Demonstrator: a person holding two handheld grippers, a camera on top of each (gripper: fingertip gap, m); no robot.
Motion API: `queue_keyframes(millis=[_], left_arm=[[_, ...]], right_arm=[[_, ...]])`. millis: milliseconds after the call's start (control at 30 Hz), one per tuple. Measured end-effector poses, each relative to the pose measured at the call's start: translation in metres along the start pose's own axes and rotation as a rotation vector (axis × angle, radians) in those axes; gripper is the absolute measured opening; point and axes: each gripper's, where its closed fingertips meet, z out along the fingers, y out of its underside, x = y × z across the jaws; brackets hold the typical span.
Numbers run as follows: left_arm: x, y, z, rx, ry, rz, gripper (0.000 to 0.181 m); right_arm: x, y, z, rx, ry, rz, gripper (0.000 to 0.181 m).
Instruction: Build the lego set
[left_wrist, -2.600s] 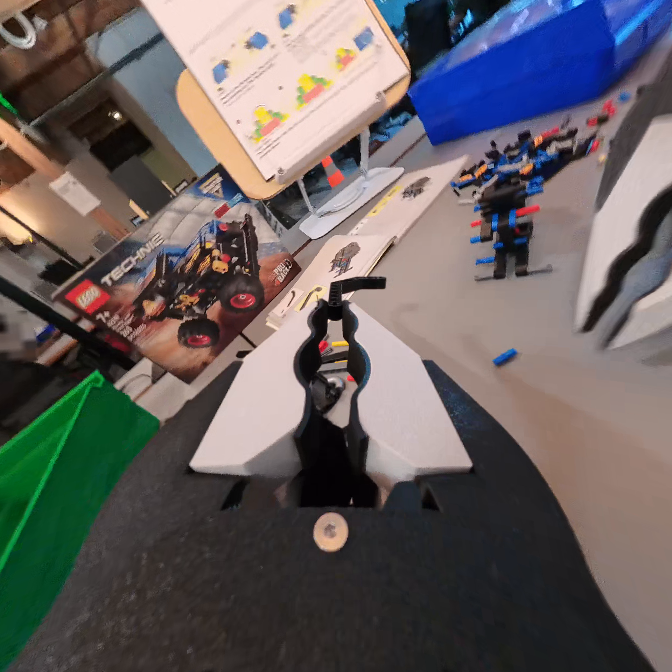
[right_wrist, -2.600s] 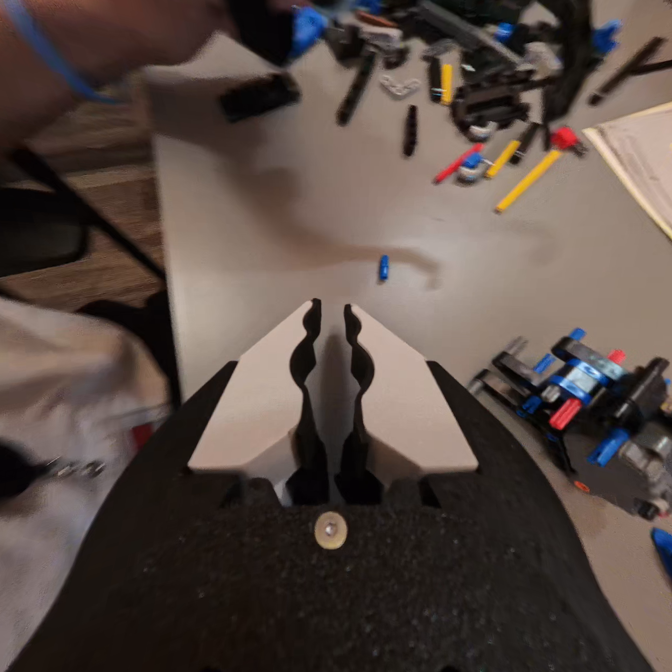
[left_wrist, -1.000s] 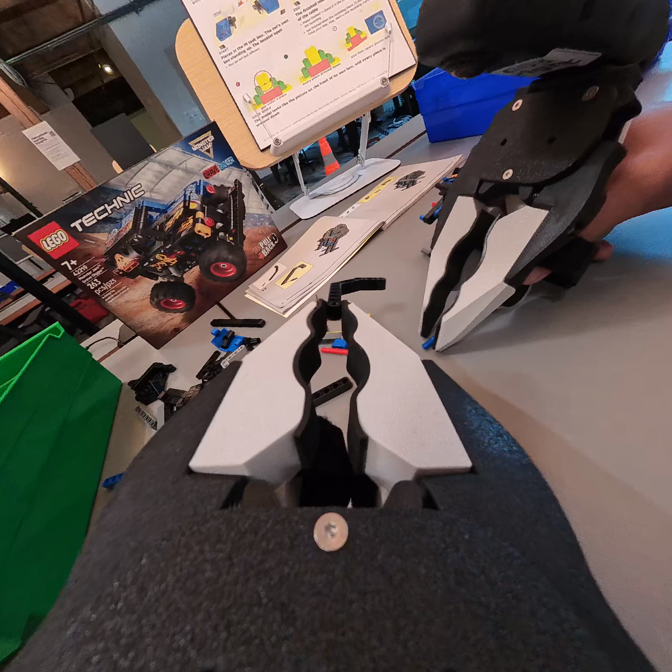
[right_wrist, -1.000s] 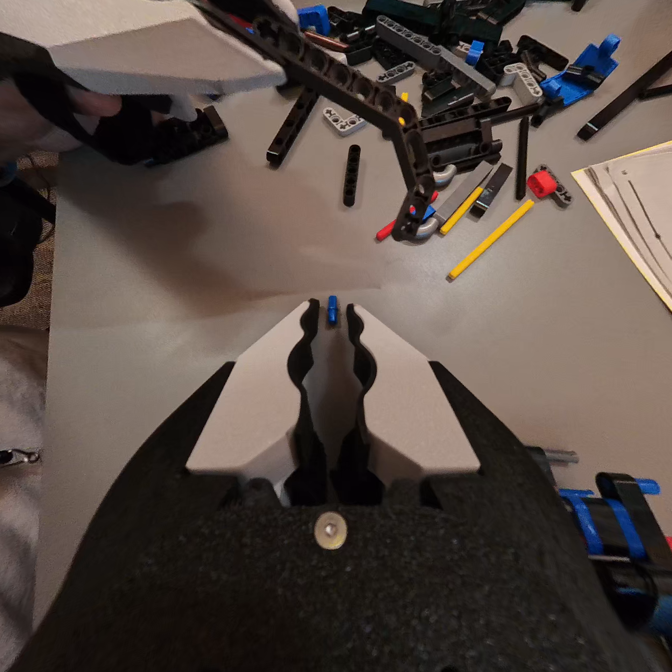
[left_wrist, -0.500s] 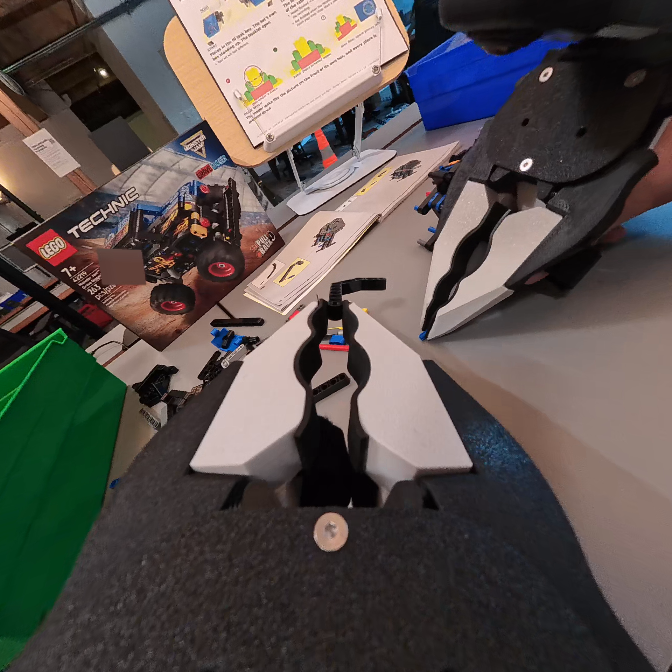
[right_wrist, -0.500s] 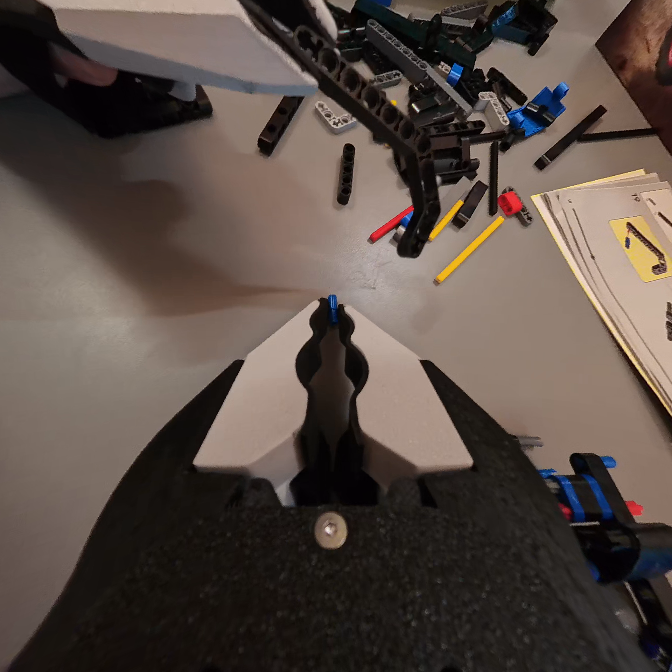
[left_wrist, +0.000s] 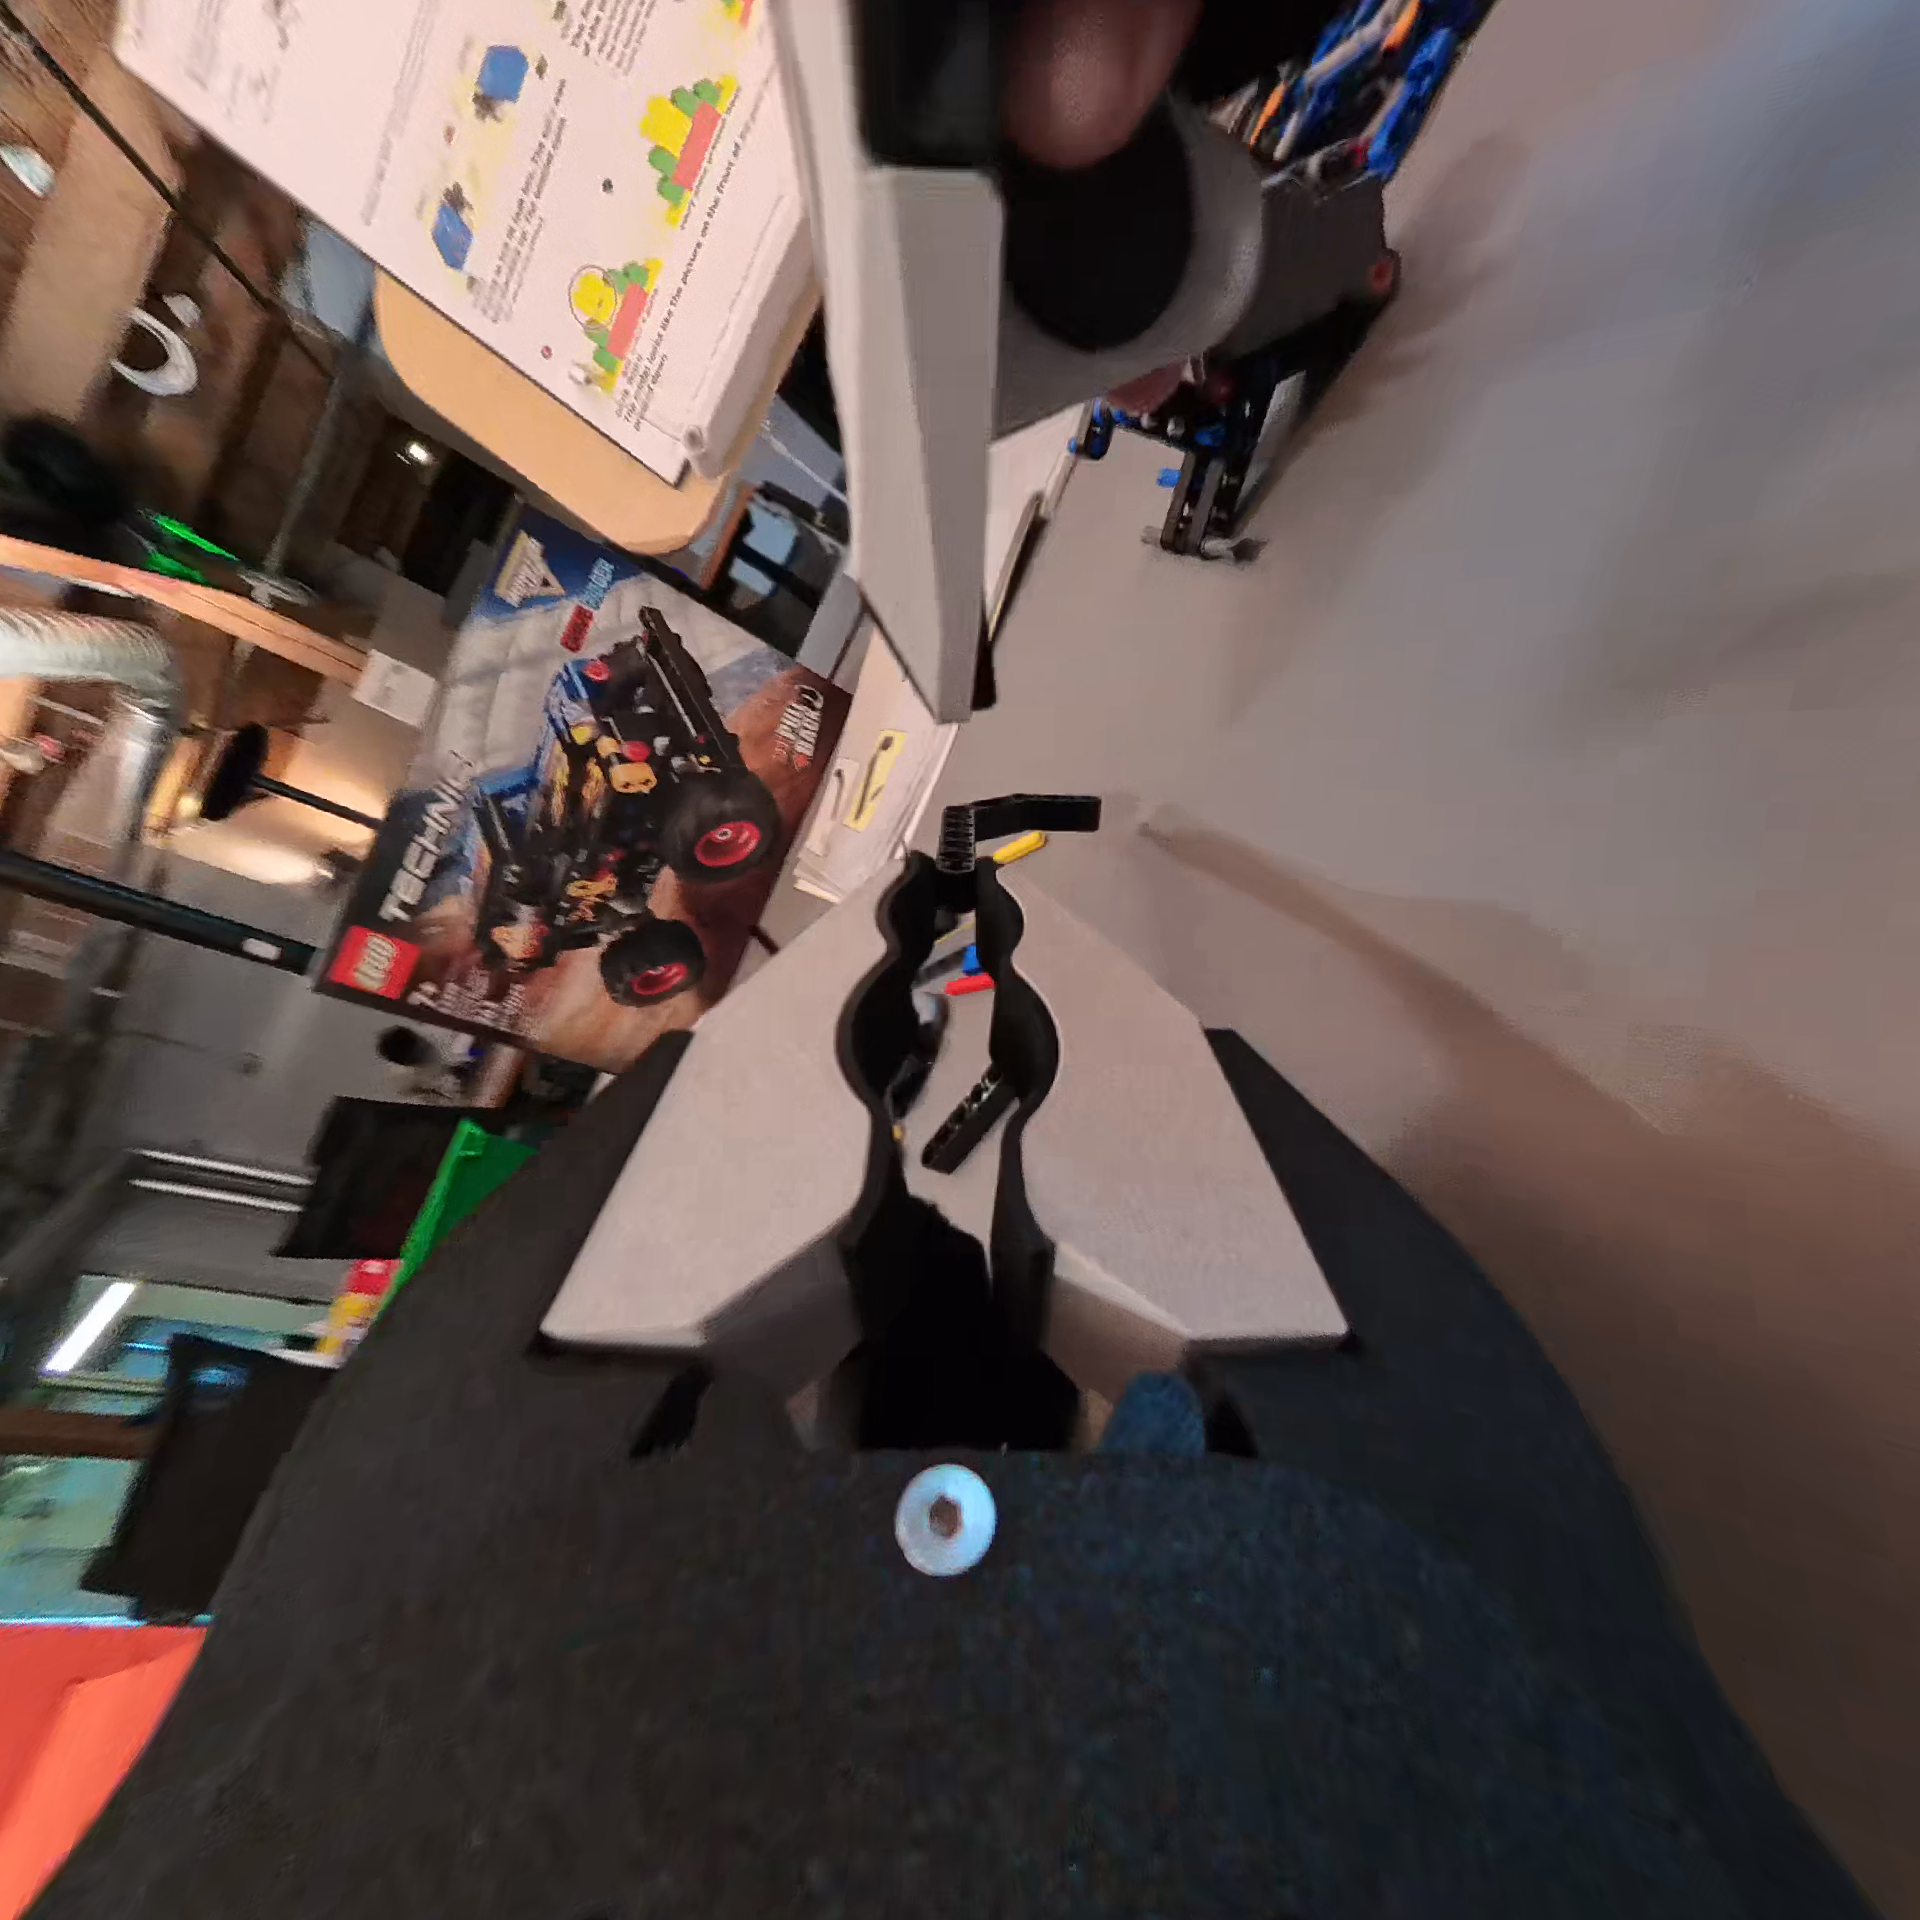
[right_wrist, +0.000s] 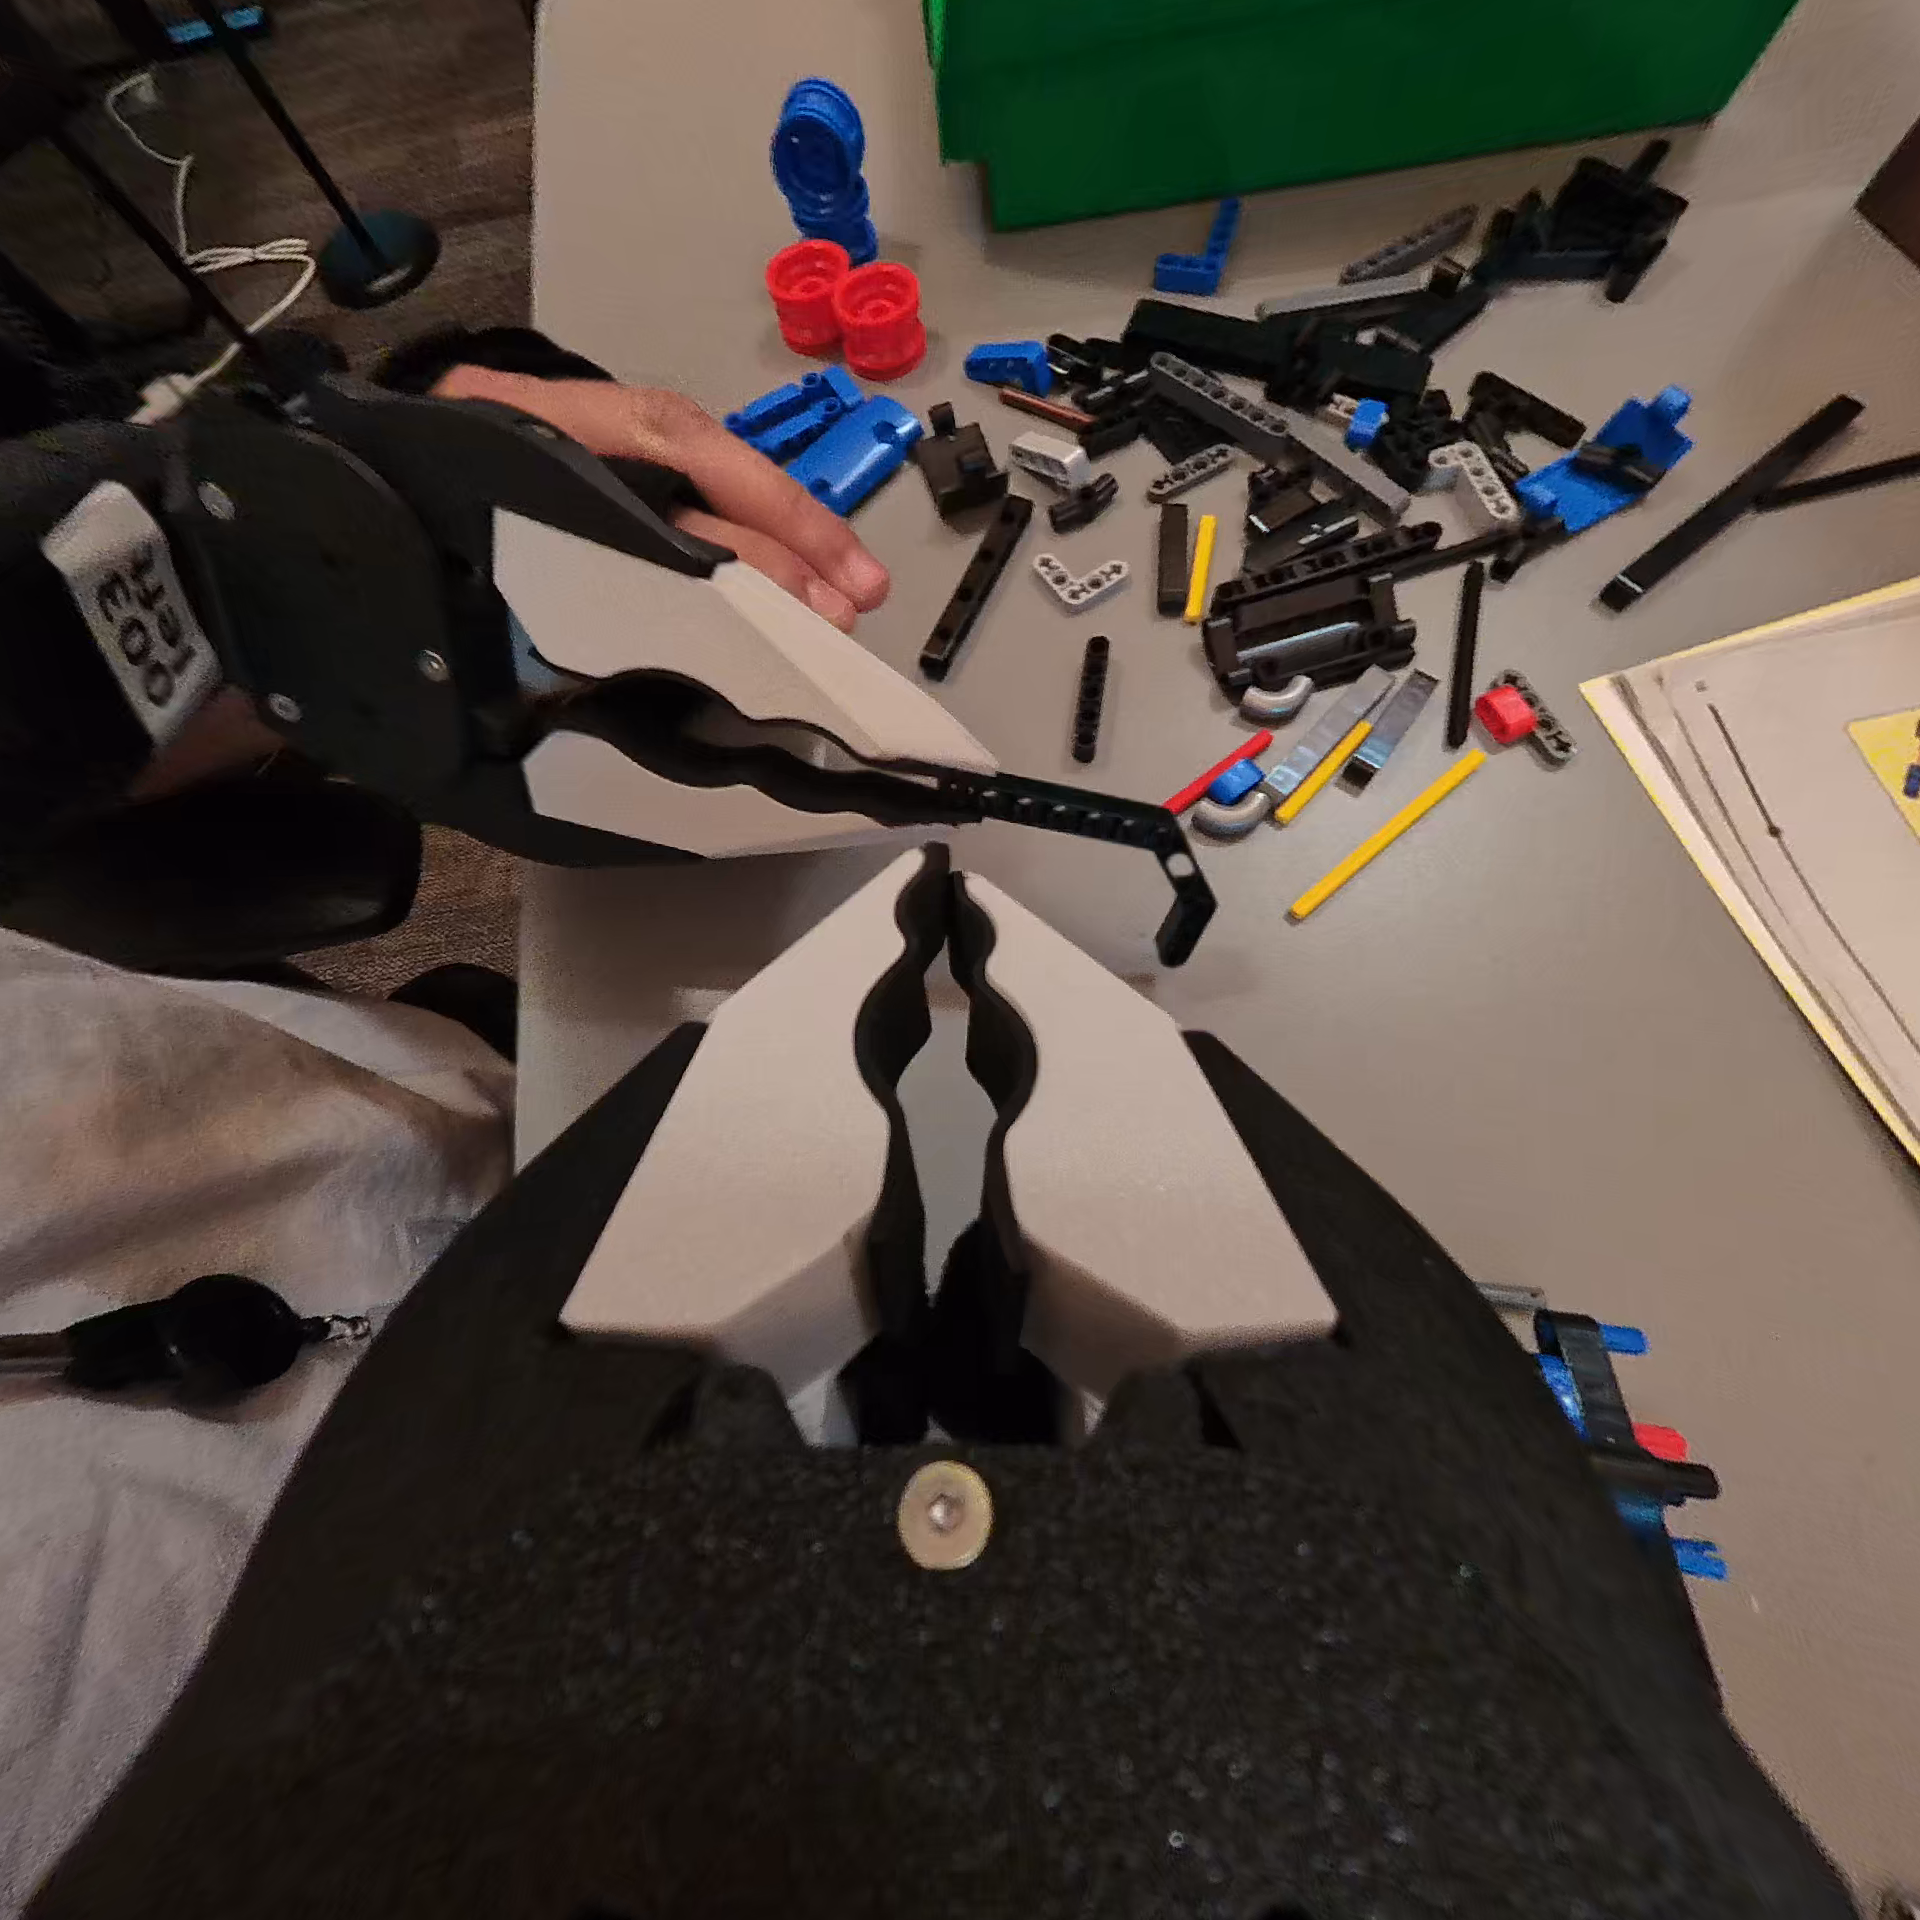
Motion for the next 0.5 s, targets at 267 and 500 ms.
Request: queue_keyframes(millis=[267,500], left_arm=[[-0.001,0.003,0.008,-0.019,0.023,-0.073,0.005],[-0.091,0.011,0.000,0.198,-0.192,-0.603,0.006]], right_arm=[[0.012,0.031,0.013,-0.024,0.088,0.029,0.000],[-0.021,0.028,0.006,0.131,-0.032,0.144,0.012]])
